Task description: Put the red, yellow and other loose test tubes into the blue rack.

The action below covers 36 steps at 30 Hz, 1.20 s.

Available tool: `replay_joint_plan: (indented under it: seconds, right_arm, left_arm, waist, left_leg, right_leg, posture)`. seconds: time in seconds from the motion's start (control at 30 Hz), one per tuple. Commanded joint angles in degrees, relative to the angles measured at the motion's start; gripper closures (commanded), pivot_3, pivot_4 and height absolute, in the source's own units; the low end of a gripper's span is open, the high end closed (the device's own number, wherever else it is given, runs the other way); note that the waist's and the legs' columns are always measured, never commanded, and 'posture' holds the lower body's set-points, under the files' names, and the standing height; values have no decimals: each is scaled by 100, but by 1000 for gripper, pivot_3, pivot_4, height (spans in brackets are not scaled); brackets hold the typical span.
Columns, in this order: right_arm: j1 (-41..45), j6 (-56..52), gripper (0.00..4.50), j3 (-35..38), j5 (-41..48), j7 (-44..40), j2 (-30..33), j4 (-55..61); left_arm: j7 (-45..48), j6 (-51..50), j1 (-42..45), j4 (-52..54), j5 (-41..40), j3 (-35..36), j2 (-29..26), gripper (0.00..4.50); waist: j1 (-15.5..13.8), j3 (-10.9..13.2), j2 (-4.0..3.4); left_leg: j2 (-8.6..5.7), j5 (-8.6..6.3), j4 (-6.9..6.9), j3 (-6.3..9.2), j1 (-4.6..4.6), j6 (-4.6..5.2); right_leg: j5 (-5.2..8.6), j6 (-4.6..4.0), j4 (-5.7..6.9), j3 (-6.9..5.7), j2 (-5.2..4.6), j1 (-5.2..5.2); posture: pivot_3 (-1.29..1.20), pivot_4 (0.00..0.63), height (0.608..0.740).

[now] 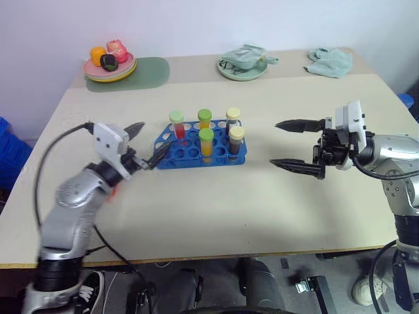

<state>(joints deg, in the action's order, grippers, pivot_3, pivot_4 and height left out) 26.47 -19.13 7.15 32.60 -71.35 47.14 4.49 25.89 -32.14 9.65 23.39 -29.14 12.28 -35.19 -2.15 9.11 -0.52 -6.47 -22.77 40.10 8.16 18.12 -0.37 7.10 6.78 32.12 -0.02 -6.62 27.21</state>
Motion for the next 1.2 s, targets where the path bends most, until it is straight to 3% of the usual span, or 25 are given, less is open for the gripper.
replay_joint_plan:
  seconds: [0.03, 0.13, 0.33, 0.43, 0.53, 0.7, 0.93, 1.2]
  right_arm:
    - [192, 149, 0, 49, -1, -52, -25, 21]
    - [215, 184, 0, 23, -45, -55, -52, -14]
    - [256, 248, 0, -13, -114, -118, -109, -77]
    - [224, 269, 0, -1, -107, -198, -75, -82]
    - [186, 243, 0, 23, -66, -283, -41, -40]
    - [112, 155, 0, 48, -17, -259, -51, 110]
    - [33, 112, 0, 84, -9, -178, -62, 227]
    - [-26, 115, 0, 134, -15, -151, -16, 238]
  left_arm:
    - [-471, -1601, 122, 372, -479, 689, -494, 68]
    - [-597, -2838, 207, 355, -837, 1040, -937, 68]
    - [-949, -4290, 594, 283, -579, 794, -1662, 68]
    - [-938, -5000, 921, 93, -579, 537, -1860, 68]
    - [-927, -5933, 1474, -561, -706, 577, -1709, 68]
    - [-1106, -6036, 2110, -1829, -1229, 354, -1695, 68]
    - [-1163, -6036, 3072, -3036, -1626, -542, -1835, 68]
    - [-1250, -6036, 3218, -3160, -1404, -971, -1934, 68]
  waist:
    - [9, 2, 3]
    - [31, 2, 3]
    - [20, 4, 5]
    - [29, 4, 5]
    - [47, 4, 4]
    - [151, 4, 4]
    - [156, 4, 4]
    - [191, 4, 4]
  left_leg:
    - [0, 0, 0, 1, 0, 0]
    - [4, 0, -4, 1, -1, -1]
    - [4, 0, -4, 2, 1, -2]
    - [4, 0, -6, 2, 0, -2]
    - [4, 0, -6, 3, 0, -3]
    - [4, 0, -7, 8, 1, -4]
    - [2, 0, -6, 6, 4, -5]
    - [1, 0, -7, 6, 5, -5]
  right_leg:
    - [0, 0, 0, 0, 0, 1]
    - [1, -1, 5, 0, 5, 3]
    - [0, -1, 6, 0, 7, 3]
    - [0, -1, 5, 0, 7, 4]
    - [0, -1, 7, -1, 7, 4]
    - [0, -1, 6, -2, 7, 7]
    - [0, 0, 7, -2, 6, 12]
    - [0, 0, 7, -2, 5, 16]
  posture:
    - [0, 150, 740]
    - [0, 150, 740]
    - [0, 150, 740]
    - [0, 150, 740]
    - [0, 150, 740]
    - [0, 150, 740]
    - [0, 150, 740]
    - [0, 150, 740]
